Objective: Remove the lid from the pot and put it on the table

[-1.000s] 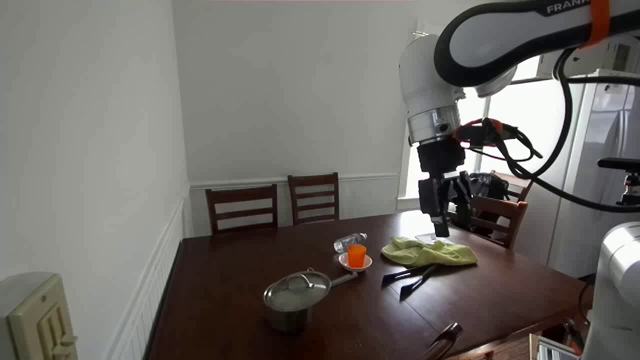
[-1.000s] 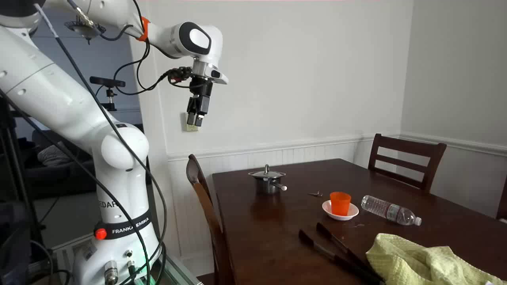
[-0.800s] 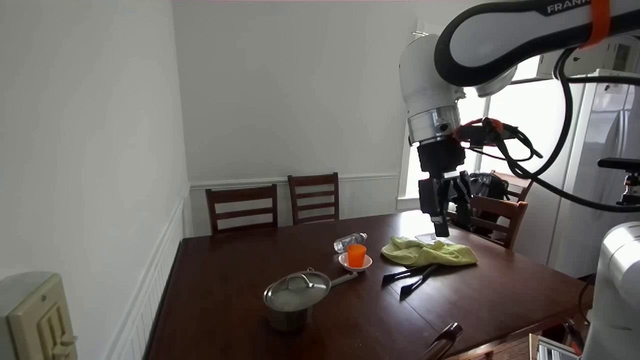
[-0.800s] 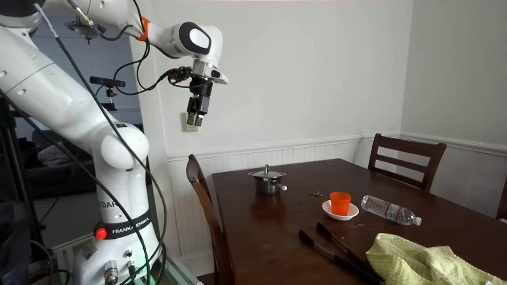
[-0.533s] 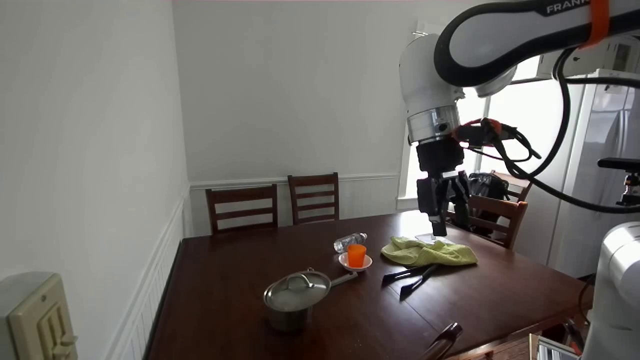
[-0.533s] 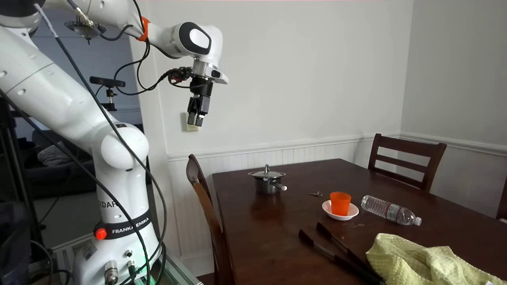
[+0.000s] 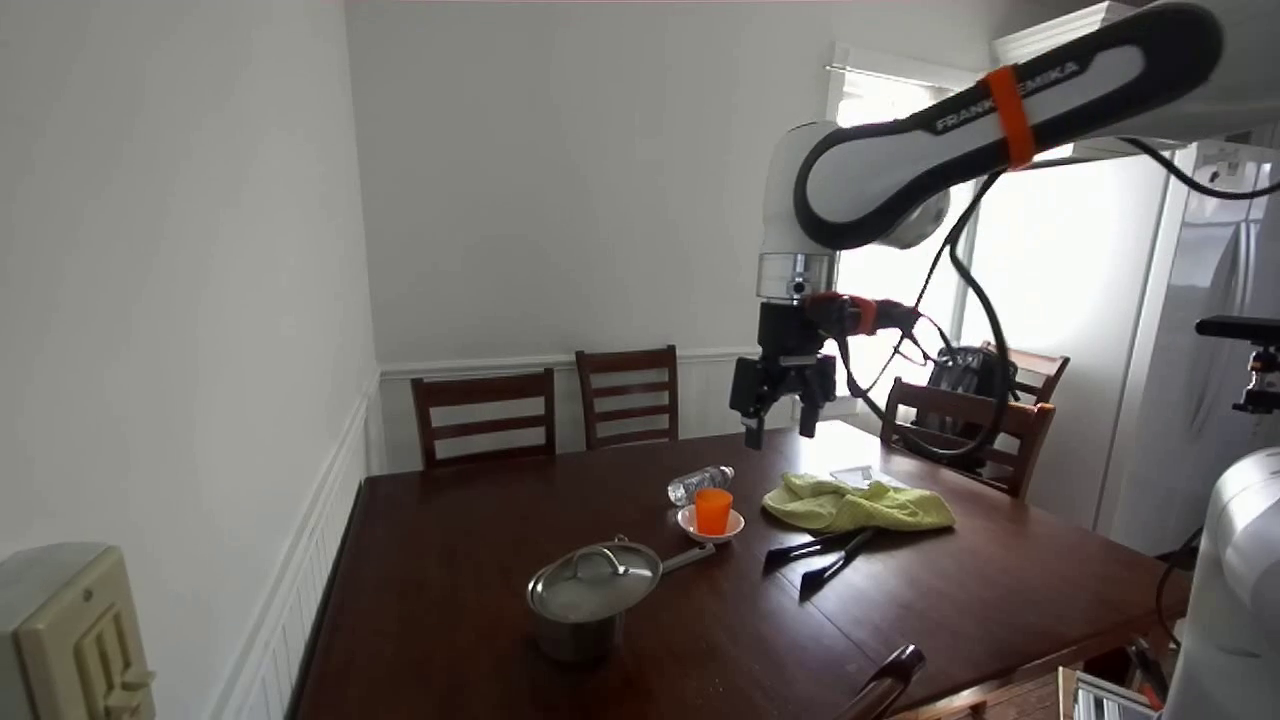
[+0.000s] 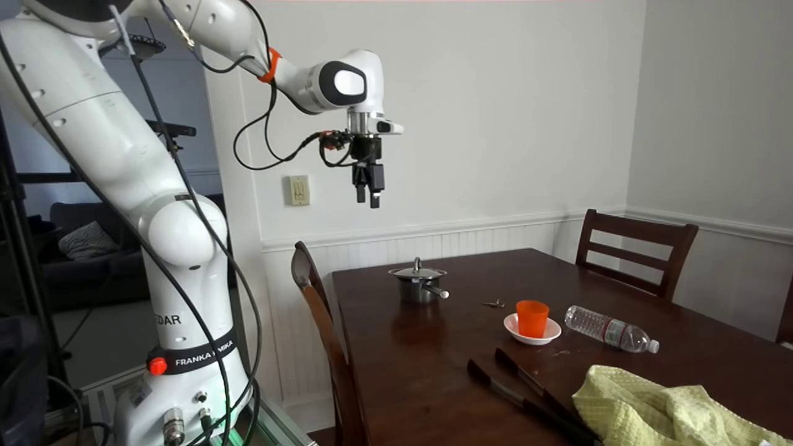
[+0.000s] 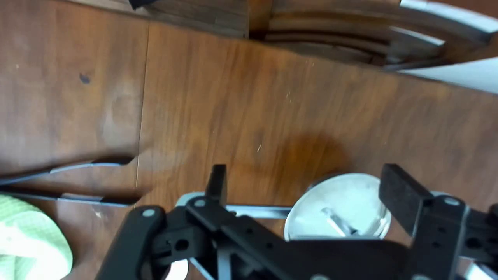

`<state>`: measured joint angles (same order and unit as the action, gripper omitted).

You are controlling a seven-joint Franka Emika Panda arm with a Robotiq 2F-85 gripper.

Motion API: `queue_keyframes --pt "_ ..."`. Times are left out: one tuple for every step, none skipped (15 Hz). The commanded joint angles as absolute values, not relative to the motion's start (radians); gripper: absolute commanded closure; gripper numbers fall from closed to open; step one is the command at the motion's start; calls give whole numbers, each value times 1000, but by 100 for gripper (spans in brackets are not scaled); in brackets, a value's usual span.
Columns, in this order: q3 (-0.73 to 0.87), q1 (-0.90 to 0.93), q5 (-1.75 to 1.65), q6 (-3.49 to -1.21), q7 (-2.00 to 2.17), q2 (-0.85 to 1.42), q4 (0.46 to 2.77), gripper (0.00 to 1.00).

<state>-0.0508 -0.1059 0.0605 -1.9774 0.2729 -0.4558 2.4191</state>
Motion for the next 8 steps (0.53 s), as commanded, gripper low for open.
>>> queue_keyframes --pt "-44 -134 -73 -2110 268 -203 2252 0" --pt "-45 -137 -120 -2140 282 -139 2210 0" --pt "-42 -136 -161 -2148 297 -81 2160 0" --pt "-37 -124 -174 -2121 306 -32 2110 0" --pt "-19 -109 -126 -2146 283 -149 2231 0" --pt "-14 -104 -130 -2146 283 -106 2200 0" --pt "-11 -101 -129 -2146 283 -92 2195 0" --pt "-11 -100 -129 -2146 283 -92 2196 0"
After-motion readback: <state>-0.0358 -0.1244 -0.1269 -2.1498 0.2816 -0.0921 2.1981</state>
